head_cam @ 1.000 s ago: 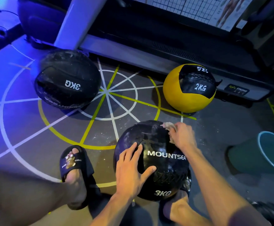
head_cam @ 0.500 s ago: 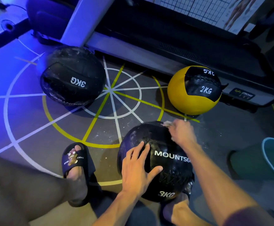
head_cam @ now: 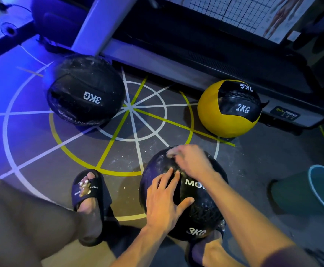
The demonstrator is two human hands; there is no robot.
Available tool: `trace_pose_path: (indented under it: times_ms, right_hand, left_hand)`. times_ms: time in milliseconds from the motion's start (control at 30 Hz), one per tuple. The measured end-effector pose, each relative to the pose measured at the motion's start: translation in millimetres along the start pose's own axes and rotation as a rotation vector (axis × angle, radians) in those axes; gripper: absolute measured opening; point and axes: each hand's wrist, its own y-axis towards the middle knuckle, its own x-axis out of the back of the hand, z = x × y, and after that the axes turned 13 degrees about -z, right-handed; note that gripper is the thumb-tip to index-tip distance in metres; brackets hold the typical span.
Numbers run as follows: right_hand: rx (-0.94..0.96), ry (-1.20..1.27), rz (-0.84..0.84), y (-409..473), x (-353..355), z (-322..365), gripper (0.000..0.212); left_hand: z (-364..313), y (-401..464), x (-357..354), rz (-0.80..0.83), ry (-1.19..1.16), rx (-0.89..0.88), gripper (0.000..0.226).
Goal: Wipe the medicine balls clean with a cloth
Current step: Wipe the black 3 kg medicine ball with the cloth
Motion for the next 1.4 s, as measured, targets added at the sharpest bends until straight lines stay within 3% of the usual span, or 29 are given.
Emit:
trace_pose_path:
  times_ms: [67, 300, 433, 567, 767, 900, 1067, 1200, 1267, 1400]
  right_hand:
    - [0.084, -0.009, 0.012, -4, -3, 12, 0.027]
    - [-0.170, -0.085, -0.215, -3, 3, -44, 0.023]
    - [-0.197, -0.177, -0.289, -13, 2, -56, 0.026]
    - [-0.277, -0.166, -0.233, -8, 5, -59, 0.026]
    - [-0.066, -0.089, -0.131, -8, 13, -22, 0.026]
    - [0.187, -0.076, 0.086, -9, 10, 1, 0.025]
    - [-0.048, -0.187, -0.100, 12, 16, -37, 0.022]
    - [-0.131, -0.100, -0.135, 14, 10, -47, 0.026]
    - [-0.121, -0.104, -0.134, 19, 5, -35, 0.032]
    - [0.097, -0.115, -0.091, 20, -9, -7, 0.046]
  left_hand:
    - [1, 3, 0, 0.014, 0.006, -0.009, 0.089]
    - [7, 5, 3, -0.005, -0.060, -0.055, 0.086]
    - [12, -23, -4, -0.134, -0.018, -0.186, 0.059]
    - [10, -30, -16, -0.199, 0.014, -0.286, 0.042]
    - [11, -27, -25, -0.223, -0.042, -0.238, 0.040]
    - [9, -27, -29, -0.220, -0.061, -0.251, 0.039]
    - [8, -25, -18, -0.193, -0.045, -0.247, 0.040]
    - [10, -20, -19, -0.139, -0.081, -0.221, 0.041]
    - [11, -18, -20, -0.134, -0.089, -0.216, 0.041]
    - [13, -15, -16, -0.140, -0.093, -0.197, 0.042]
